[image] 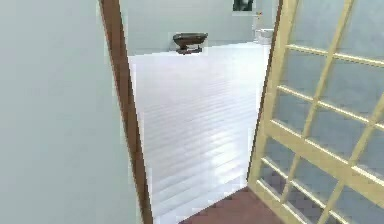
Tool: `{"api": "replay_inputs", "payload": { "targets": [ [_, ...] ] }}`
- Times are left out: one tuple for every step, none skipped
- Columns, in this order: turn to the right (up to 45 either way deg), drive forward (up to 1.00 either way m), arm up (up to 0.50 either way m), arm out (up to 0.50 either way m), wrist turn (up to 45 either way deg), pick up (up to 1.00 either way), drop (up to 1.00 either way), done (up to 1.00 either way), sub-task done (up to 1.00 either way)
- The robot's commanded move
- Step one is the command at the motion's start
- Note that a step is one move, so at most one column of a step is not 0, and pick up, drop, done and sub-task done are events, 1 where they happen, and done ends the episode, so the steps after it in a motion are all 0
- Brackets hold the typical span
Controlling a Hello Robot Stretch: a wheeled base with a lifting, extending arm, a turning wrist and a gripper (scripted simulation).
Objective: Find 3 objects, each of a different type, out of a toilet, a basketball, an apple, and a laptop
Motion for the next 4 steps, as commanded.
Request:
{"api": "replay_inputs", "payload": {
  "targets": [
    [-45.0,0.00,0.00,0.00,0.0,0.00,0.00,0.00,0.00],
    [-45.0,0.00,0.00,0.00,0.0,0.00,0.00,0.00,0.00],
    [-30.0,0.00,0.00,0.00,0.0,0.00,0.00,0.00,0.00],
    [0.0,0.90,0.00,0.00,0.0,0.00,0.00,0.00,0.00]
  ]
}}
